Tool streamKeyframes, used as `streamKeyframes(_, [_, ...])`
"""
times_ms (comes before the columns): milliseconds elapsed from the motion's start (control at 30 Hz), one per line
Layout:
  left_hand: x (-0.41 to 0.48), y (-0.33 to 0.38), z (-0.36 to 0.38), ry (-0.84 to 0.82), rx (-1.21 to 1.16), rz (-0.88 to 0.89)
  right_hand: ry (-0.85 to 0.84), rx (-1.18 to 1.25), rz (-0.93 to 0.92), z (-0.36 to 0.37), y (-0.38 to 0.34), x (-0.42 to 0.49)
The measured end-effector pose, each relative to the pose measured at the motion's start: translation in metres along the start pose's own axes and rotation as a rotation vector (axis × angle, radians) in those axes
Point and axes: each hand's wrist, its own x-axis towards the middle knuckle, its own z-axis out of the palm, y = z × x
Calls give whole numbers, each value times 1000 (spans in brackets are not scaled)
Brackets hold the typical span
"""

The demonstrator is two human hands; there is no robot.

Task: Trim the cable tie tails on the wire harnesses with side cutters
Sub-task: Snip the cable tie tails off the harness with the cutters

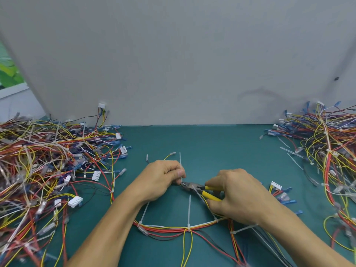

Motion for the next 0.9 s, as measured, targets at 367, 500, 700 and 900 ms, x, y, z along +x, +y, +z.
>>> streamKeyframes(367, [-1, 2, 1, -22, 10, -27, -19, 4, 27, -3, 4, 0])
streamKeyframes(500, [-2, 5, 0, -34, 26, -32, -46, 14, 11, -2, 3, 1])
streamKeyframes(700, [-4, 8, 1, -42, 33, -48, -65, 2, -6, -2, 1, 1])
streamKeyframes(900, [-4, 8, 0, -29, 107, -49, -88, 9, -7, 1, -2, 4])
